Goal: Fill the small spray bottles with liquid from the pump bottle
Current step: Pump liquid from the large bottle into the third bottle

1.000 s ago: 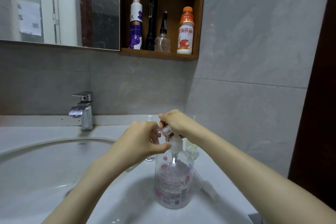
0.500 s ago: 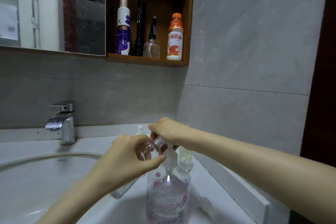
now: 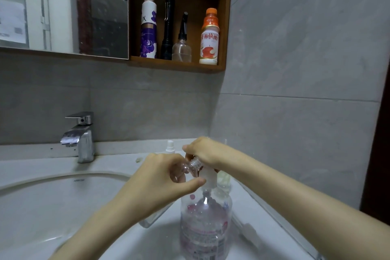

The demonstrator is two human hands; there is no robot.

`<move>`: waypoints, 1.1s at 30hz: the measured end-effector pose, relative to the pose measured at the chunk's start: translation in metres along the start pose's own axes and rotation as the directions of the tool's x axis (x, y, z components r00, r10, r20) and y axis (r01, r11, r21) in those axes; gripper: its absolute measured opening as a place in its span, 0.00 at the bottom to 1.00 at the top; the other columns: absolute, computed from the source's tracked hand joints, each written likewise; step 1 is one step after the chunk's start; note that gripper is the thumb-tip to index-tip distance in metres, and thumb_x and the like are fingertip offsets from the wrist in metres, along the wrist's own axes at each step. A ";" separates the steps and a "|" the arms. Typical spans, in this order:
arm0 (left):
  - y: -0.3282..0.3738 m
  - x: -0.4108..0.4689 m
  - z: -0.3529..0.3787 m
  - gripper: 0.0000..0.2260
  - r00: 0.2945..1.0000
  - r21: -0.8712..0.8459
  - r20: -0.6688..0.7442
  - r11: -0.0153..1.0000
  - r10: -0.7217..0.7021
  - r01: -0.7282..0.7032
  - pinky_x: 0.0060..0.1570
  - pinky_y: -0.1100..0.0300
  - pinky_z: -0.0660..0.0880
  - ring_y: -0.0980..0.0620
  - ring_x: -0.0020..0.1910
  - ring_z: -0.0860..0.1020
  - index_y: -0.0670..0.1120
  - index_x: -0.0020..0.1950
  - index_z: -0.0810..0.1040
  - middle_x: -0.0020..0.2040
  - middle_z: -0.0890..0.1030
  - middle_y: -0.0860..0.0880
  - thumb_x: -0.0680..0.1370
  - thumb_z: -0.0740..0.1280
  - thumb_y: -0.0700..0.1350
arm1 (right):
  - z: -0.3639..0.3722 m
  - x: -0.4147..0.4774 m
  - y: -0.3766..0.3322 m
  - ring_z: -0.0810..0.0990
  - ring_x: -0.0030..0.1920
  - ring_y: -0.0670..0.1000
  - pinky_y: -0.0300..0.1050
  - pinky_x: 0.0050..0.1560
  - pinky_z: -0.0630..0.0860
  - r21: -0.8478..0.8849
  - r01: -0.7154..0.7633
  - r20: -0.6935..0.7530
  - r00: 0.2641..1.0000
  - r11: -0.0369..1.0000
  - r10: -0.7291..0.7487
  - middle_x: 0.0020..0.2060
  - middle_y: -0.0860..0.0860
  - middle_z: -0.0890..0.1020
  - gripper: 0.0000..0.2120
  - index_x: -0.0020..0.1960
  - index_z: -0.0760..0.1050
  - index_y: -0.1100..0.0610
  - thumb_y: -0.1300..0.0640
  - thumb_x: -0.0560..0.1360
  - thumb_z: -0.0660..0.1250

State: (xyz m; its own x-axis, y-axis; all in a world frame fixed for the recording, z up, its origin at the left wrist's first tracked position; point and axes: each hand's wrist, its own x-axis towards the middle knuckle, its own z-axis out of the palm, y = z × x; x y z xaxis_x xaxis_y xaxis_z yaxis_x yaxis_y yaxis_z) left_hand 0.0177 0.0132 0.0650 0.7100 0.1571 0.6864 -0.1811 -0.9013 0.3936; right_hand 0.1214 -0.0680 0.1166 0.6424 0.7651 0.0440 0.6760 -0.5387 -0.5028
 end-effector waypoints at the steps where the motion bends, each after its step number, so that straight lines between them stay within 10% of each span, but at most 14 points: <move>1: 0.000 -0.002 0.001 0.14 1.000 -0.006 -0.006 1.000 -0.002 0.002 0.30 0.71 0.64 0.61 0.26 0.70 0.55 0.29 0.70 0.22 0.72 0.63 0.68 0.74 0.51 | 0.002 0.000 0.001 0.77 0.44 0.59 0.51 0.45 0.78 -0.024 0.014 -0.002 1.000 1.000 -0.014 0.46 0.61 0.77 0.11 0.52 0.74 0.63 0.60 0.82 0.54; 7: -0.002 -0.006 0.003 0.10 1.000 -0.065 0.014 0.997 -0.027 0.028 0.32 0.69 0.66 0.61 0.30 0.71 0.54 0.37 0.75 0.28 0.74 0.64 0.68 0.72 0.58 | 0.000 0.001 0.004 0.71 0.32 0.52 0.42 0.32 0.69 0.041 0.039 -0.068 0.997 0.998 -0.036 0.30 0.52 0.73 0.19 0.34 0.71 0.57 0.55 0.81 0.53; 12: -0.006 -0.008 -0.001 0.20 0.994 -0.118 0.110 0.992 -0.025 0.038 0.35 0.66 0.66 0.59 0.32 0.70 0.54 0.44 0.74 0.32 0.74 0.61 0.71 0.59 0.70 | -0.005 -0.001 0.001 0.73 0.31 0.51 0.40 0.31 0.68 0.080 0.028 -0.069 0.997 0.996 -0.023 0.30 0.51 0.75 0.19 0.36 0.71 0.56 0.53 0.82 0.51; 22: -0.024 -0.010 -0.011 0.33 0.954 -0.376 0.298 0.918 -0.013 0.130 0.55 0.56 0.75 0.50 0.47 0.78 0.61 0.67 0.67 0.49 0.77 0.49 0.62 0.71 0.60 | -0.009 -0.002 -0.002 0.76 0.24 0.48 0.32 0.25 0.67 0.223 -0.034 0.012 0.999 0.974 0.032 0.26 0.51 0.78 0.19 0.42 0.73 0.57 0.48 0.82 0.51; 27: -0.022 -0.009 -0.007 0.29 0.977 -0.446 0.130 0.870 -0.167 0.208 0.45 0.56 0.80 0.52 0.37 0.82 0.51 0.49 0.76 0.39 0.83 0.49 0.51 0.77 0.56 | -0.007 -0.004 -0.002 0.77 0.27 0.49 0.37 0.32 0.69 0.209 -0.059 0.042 0.998 0.976 0.051 0.27 0.51 0.79 0.20 0.44 0.74 0.57 0.47 0.82 0.50; 33: -0.014 -0.012 -0.018 0.18 0.986 -0.416 0.105 0.894 -0.132 0.164 0.35 0.59 0.78 0.43 0.32 0.83 0.55 0.43 0.74 0.43 0.83 0.52 0.59 0.75 0.57 | -0.008 -0.006 -0.004 0.77 0.31 0.48 0.40 0.37 0.72 0.134 -0.057 0.026 0.998 0.989 0.054 0.29 0.51 0.79 0.20 0.48 0.76 0.58 0.48 0.82 0.50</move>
State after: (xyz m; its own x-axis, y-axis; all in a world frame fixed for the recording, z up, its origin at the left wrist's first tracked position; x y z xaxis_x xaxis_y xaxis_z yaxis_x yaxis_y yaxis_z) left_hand -0.0002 0.0307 0.0623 0.7950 0.2315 0.5607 -0.3289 -0.6122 0.7191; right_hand 0.1181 -0.0734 0.1252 0.6684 0.7438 -0.0060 0.5836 -0.5294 -0.6157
